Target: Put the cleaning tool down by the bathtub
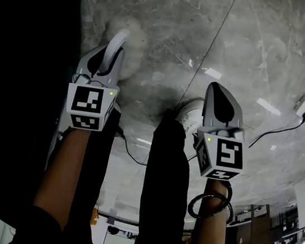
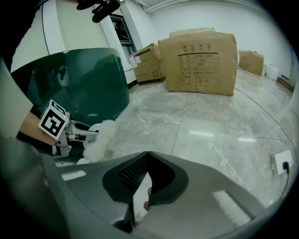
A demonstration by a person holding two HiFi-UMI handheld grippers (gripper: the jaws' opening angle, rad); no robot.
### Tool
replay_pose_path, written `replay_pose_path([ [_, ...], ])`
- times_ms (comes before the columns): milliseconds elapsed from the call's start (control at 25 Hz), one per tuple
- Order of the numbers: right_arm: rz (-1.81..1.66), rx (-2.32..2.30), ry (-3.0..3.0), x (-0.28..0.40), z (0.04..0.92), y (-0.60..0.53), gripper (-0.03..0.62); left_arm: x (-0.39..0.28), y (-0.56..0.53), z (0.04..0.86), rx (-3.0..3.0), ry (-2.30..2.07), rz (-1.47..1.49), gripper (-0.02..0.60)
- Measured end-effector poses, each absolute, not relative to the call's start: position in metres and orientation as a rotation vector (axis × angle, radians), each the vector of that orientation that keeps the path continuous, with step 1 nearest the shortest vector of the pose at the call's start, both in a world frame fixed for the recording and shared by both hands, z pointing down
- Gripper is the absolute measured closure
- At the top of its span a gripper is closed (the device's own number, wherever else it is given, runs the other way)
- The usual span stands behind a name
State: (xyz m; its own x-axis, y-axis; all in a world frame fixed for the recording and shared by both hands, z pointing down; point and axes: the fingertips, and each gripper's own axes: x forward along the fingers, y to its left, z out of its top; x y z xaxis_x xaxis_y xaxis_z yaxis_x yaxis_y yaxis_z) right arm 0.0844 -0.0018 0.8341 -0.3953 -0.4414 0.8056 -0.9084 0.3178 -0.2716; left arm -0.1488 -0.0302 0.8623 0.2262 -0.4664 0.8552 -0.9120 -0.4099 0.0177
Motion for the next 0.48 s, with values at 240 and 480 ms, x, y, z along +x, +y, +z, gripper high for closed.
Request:
replay_pose_path([
  [240,0.991,1.184,-1.969,0.085,0.865,0.001,0.58,-0.151,-0.028,0.896,1.97,-1.266,1.117,0.5],
  [480,0.99,1.165,-1.961,0.09,0.887,0.008,0.58,-0.154,-0.024,0.925,1.955,-1.259,1.138,0.5],
])
